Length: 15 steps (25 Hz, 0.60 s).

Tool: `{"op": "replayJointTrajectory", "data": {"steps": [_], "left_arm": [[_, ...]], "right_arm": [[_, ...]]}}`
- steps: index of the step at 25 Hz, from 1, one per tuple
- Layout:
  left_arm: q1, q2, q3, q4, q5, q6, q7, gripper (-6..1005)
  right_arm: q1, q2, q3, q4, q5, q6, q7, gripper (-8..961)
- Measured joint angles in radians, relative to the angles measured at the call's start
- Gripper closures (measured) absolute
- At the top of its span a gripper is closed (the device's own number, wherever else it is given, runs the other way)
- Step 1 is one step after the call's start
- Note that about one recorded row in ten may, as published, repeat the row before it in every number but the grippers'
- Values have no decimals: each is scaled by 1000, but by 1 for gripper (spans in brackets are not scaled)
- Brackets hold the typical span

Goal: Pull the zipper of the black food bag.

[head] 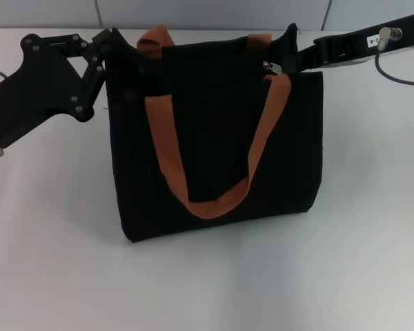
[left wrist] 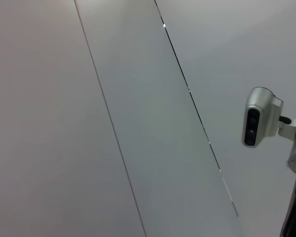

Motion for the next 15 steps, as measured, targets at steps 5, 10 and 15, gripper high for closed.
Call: {"op": "replayJointTrajectory", "data": {"steps": [5, 10, 15], "left_arm": [[-2, 0, 0, 0, 0, -2, 0, 932], [-4, 0, 0, 0, 0, -2, 0, 930], [-4, -1, 0, 0, 0, -2, 0, 929]], "right_arm": [[-3, 0, 2, -1, 0, -2, -2, 953], [-2, 0, 3, -1, 6, -4, -13, 938], [-8, -1, 38, 14, 63, -9, -38, 912]]}}
